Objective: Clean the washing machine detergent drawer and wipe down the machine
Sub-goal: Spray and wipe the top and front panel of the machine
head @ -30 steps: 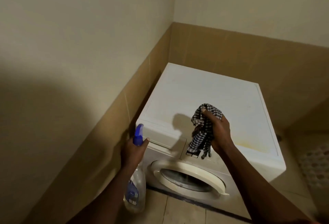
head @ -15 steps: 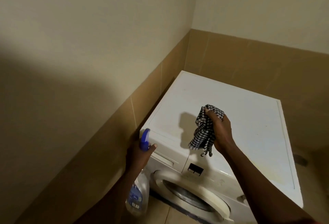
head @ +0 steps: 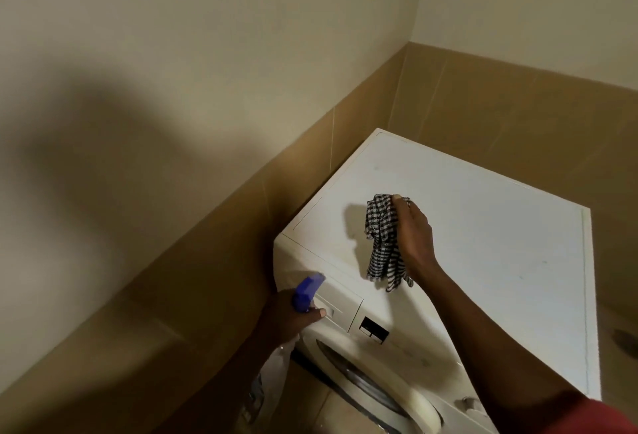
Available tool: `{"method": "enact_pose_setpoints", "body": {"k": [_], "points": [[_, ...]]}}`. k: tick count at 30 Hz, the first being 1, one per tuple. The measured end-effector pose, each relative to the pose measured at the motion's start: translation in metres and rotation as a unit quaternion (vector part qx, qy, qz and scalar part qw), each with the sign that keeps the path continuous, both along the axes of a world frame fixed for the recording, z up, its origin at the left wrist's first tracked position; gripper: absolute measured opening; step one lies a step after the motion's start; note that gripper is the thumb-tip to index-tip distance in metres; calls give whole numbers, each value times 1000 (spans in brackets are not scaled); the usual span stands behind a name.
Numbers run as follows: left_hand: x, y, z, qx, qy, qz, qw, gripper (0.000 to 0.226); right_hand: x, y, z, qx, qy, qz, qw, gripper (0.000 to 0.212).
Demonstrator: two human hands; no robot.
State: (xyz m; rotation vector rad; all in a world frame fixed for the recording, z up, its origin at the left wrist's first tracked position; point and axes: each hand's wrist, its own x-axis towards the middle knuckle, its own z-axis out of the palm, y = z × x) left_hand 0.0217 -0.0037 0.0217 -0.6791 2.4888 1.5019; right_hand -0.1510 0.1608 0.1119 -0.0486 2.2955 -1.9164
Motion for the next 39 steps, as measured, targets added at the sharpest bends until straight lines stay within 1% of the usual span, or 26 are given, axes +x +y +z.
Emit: {"method": "enact_pose_setpoints", "body": {"k": [4, 6, 8, 9, 11, 13, 16, 18, 19, 23, 27, 30, 33, 36, 39], "points": [[-4, -1, 1, 5, 28, 23, 999, 20, 8, -9, -5, 49, 30, 41, 997, 31], [-8, -4, 6, 23, 42, 42, 998, 19, 13, -12, -11, 94, 47, 68, 992, 29], [-12, -16, 6, 46, 67, 121, 989, 21, 20, -15, -22, 156, 95, 109, 977, 27], [-13, -23, 7, 53, 80, 169, 981, 20, 23, -16, -30, 194, 127, 134, 963, 29], [-16, -38, 8, 59, 103, 225, 967, 17, 29, -20, -50, 270, 181, 182, 928, 35], [-18, -48, 9, 55, 121, 235, 963, 17, 38, -23, -68, 296, 227, 212, 903, 39], [-21, -61, 8, 39, 127, 242, 961, 20, 47, -35, -90, 311, 323, 260, 855, 34], [-23, -67, 5, 32, 125, 237, 963, 22, 47, -44, -101, 336, 357, 285, 824, 38], [-25, -70, 2, 34, 126, 232, 964, 23, 45, -50, -103, 342, 363, 288, 817, 39], [-28, -78, -2, 53, 132, 230, 963, 23, 36, -71, -108, 346, 369, 308, 806, 39], [-29, -82, -9, 57, 114, 260, 957, 19, 45, -58, -112, 333, 370, 289, 818, 43], [-24, -83, -11, 64, 120, 249, 959, 17, 50, -47, -114, 328, 385, 281, 815, 50], [-22, -86, -11, 63, 121, 237, 962, 15, 45, -63, -113, 325, 398, 288, 808, 46], [-23, -87, -10, 58, 127, 228, 964, 16, 35, -89, -119, 318, 392, 303, 808, 42], [-20, -88, -11, 65, 116, 221, 966, 15, 48, -84, -128, 327, 396, 288, 808, 43]]}}
